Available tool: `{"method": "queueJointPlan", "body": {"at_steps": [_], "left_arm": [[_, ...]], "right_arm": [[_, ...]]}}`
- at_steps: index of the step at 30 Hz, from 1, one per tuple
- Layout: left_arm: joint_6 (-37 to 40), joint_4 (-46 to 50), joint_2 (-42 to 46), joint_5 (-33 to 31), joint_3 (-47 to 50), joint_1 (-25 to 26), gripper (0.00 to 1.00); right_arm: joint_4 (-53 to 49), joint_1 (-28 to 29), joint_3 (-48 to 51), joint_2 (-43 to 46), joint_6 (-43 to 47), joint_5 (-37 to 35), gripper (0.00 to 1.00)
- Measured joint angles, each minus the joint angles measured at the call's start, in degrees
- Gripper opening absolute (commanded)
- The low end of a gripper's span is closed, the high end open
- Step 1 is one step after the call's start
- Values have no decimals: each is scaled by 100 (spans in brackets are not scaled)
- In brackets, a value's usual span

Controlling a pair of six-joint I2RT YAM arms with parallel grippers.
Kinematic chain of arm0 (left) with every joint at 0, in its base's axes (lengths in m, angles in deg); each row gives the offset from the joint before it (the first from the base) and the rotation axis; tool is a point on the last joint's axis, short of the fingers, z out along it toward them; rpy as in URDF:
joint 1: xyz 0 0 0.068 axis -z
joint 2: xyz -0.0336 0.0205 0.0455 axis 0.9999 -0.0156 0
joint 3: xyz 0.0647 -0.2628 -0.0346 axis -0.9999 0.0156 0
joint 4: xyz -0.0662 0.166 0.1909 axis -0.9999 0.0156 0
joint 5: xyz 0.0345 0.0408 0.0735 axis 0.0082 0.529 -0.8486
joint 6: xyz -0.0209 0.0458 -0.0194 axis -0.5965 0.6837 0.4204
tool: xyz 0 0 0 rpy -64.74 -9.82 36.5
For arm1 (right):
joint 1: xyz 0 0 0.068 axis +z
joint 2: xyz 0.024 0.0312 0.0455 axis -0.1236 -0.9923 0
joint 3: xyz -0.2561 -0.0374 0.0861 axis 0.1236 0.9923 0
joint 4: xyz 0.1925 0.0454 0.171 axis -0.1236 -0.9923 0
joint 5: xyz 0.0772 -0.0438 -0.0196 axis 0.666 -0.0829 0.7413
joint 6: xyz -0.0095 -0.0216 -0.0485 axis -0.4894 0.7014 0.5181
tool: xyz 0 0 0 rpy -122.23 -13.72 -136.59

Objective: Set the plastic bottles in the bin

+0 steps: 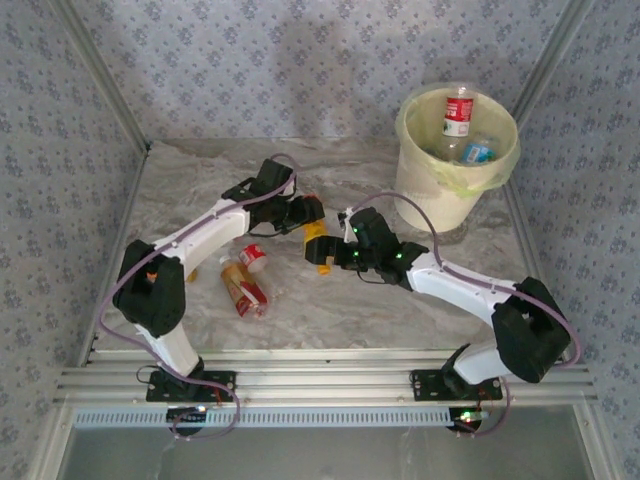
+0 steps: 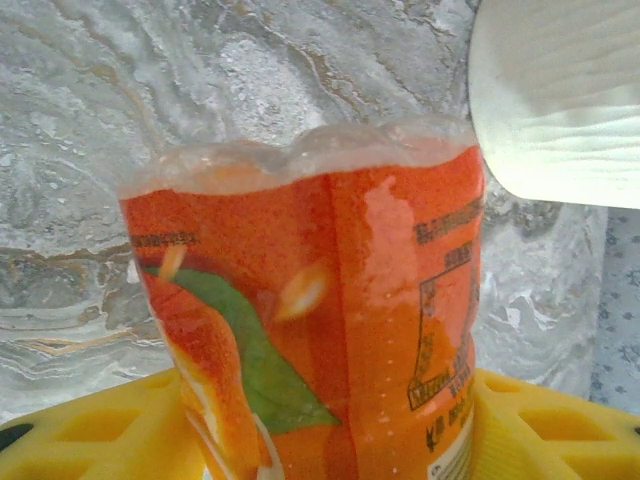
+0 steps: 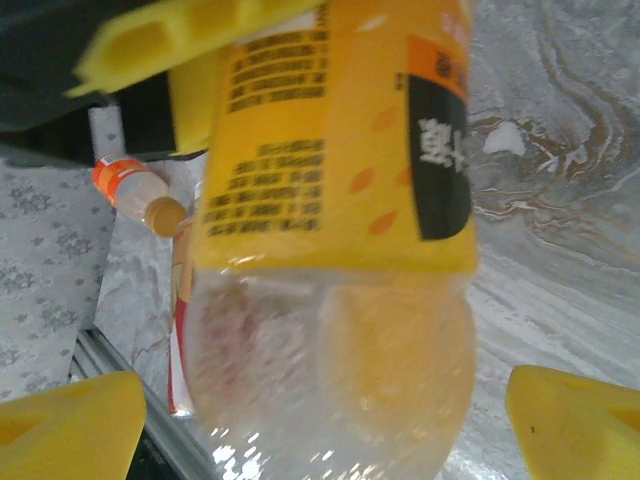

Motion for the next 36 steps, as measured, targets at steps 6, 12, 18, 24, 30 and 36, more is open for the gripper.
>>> {"method": "queueJointPlan", "body": {"at_steps": [6, 12, 18, 24, 30, 36], "left_arm": [[-116, -111, 55, 70, 4, 81, 61], [-199, -162, 55, 92, 4, 175, 61], [-236, -205, 55, 109, 4, 223, 62], [-289, -247, 55, 203, 4, 234, 77], [-339, -258, 55, 313, -48, 245, 100], [-289, -260, 81, 505, -533, 245, 100]], "right_arm": [[98, 0, -2, -11, -44, -162, 83], [129, 0, -9, -46, -48, -197, 73], [125, 0, -9, -39, -39, -273, 64], [-2, -2, -9, 74, 4, -348, 61], [-247, -107, 66, 442, 72, -450, 61], [-623, -297, 302, 1091, 179, -551, 61]]}}
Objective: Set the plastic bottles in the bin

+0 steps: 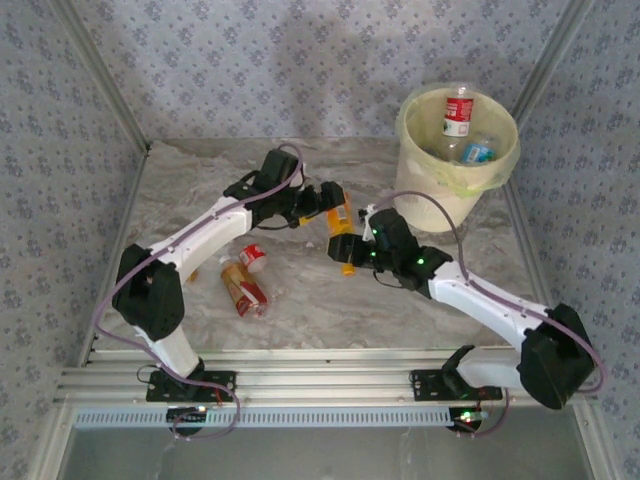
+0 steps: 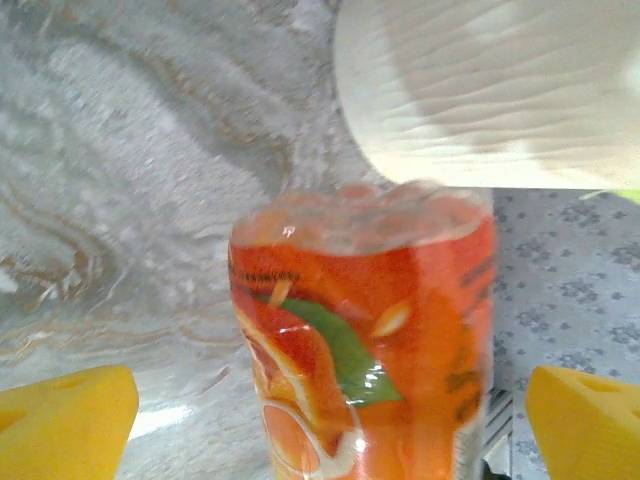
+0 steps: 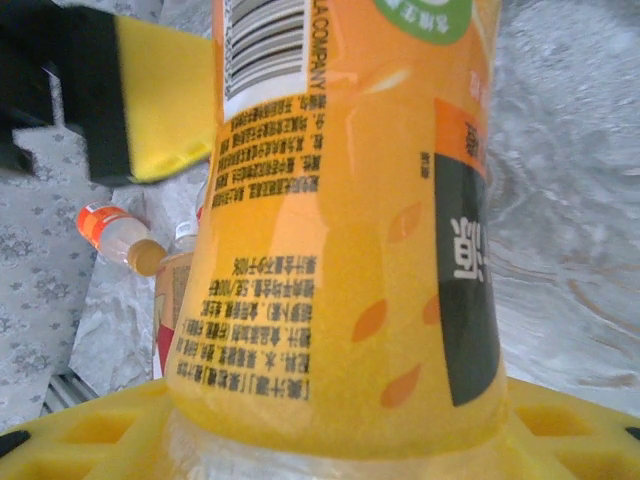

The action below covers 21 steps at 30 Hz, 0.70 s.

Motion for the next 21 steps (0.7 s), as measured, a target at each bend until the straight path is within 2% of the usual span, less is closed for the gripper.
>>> {"method": "queueJointPlan", "body": {"at_steps": [5, 11, 21], "left_arm": [[345, -127, 188, 229, -125, -7, 100], [1209, -199, 496, 492, -149, -42, 100], [2559, -590, 1316, 831, 317, -365, 100]], "right_arm": [[-577, -271, 111, 634, 203, -103, 61], [-1646, -763, -52, 1399, 750, -136, 62], [-3641, -1786, -2009, 1539, 1779, 33, 62]]}}
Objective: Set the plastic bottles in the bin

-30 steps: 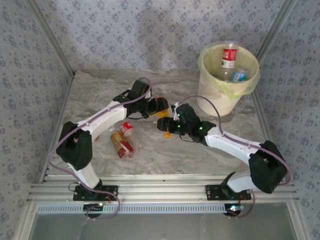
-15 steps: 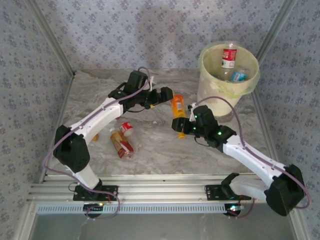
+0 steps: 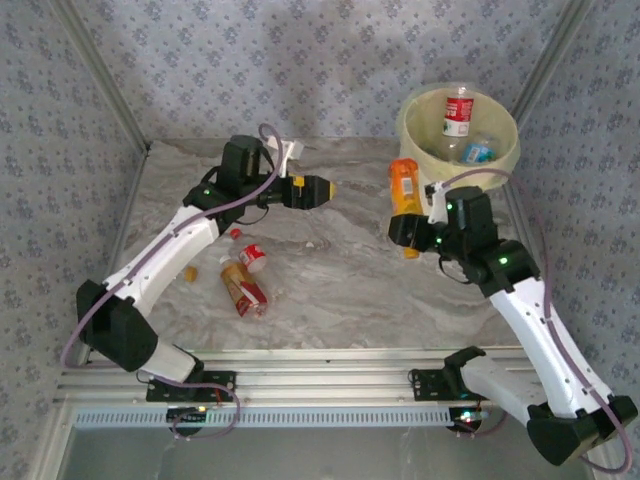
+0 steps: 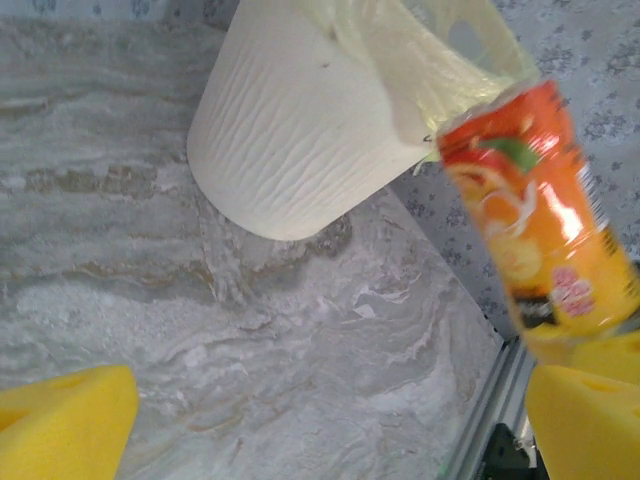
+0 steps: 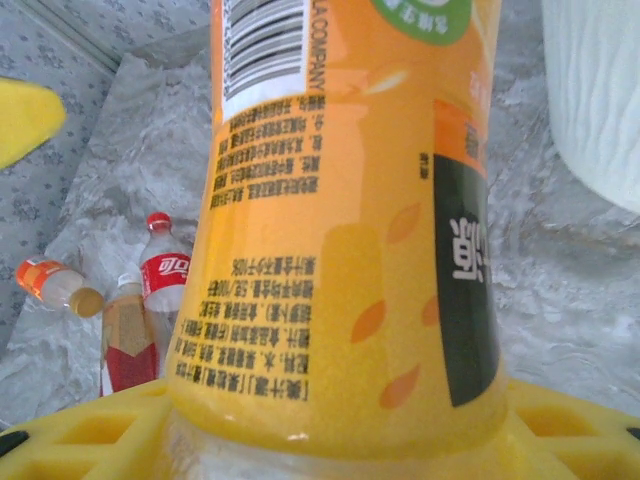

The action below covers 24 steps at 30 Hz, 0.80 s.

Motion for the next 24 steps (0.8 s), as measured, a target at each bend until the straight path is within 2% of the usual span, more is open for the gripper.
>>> {"method": "queueJointPlan", "body": {"at_steps": [10, 24], "left_arm": [[470, -667, 540, 59, 898, -2, 100], [807, -719, 619, -46, 944, 107, 100]], "right_arm": [[-1001, -1215, -2177, -1078, 603, 568, 62], [-1134, -2771, -3657, -2625, 404, 1604, 62]]}}
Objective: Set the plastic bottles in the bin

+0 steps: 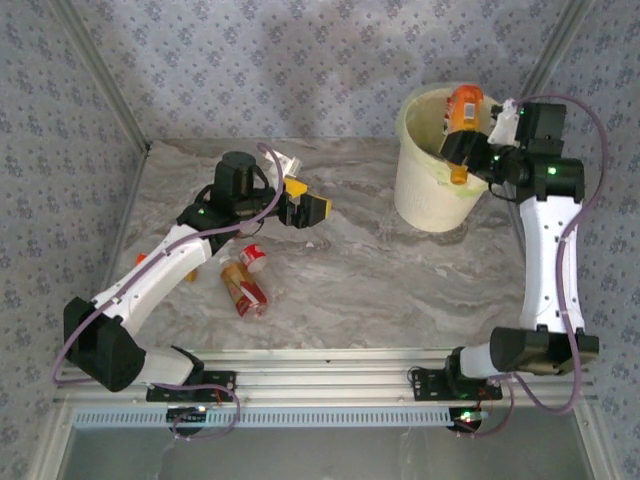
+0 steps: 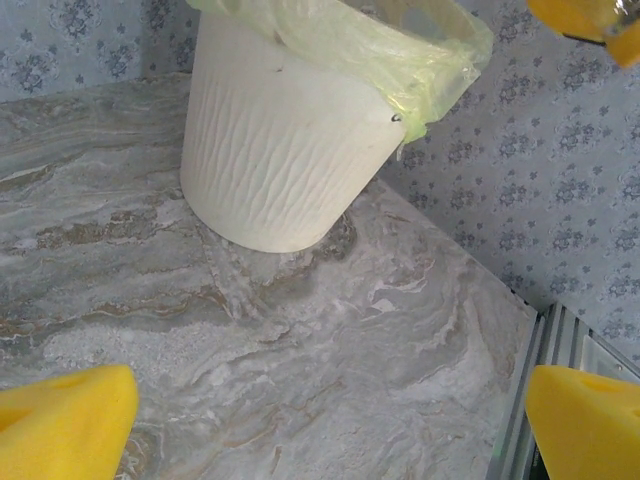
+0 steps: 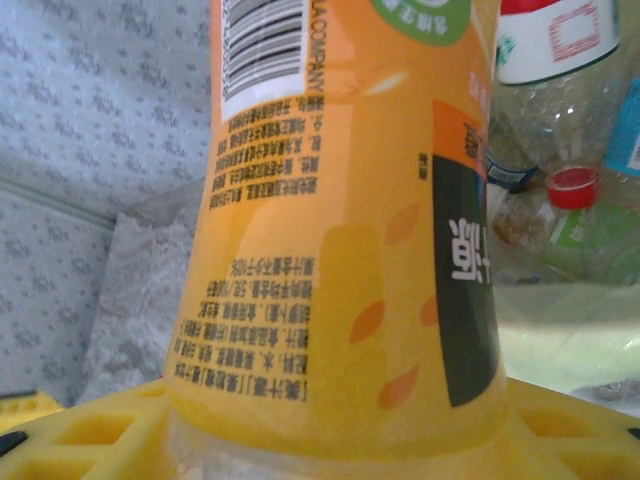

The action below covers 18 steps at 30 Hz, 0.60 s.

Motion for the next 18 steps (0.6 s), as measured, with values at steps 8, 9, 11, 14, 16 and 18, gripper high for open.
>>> {"method": "queueJointPlan", "body": {"at_steps": [8, 9, 11, 14, 16, 18], "left_arm": [[44, 2, 0, -4, 0, 11, 100], [44, 4, 0, -4, 0, 24, 100], [46, 4, 0, -2, 0, 50, 100], [83, 7, 0, -2, 0, 83, 100], [87, 7, 0, -2, 0, 87, 100], [87, 9, 0, -4, 0, 87, 100]], "right_arm": [[81, -782, -319, -490, -702, 466, 62], [138, -866, -282, -507, -791, 533, 62], [278, -1032, -170, -522, -988, 706, 62], [474, -1241, -90, -627, -1276, 1029, 62], [614, -1331, -66, -741, -1456, 1217, 64], [732, -1394, -50, -868, -1617, 1362, 66]]}}
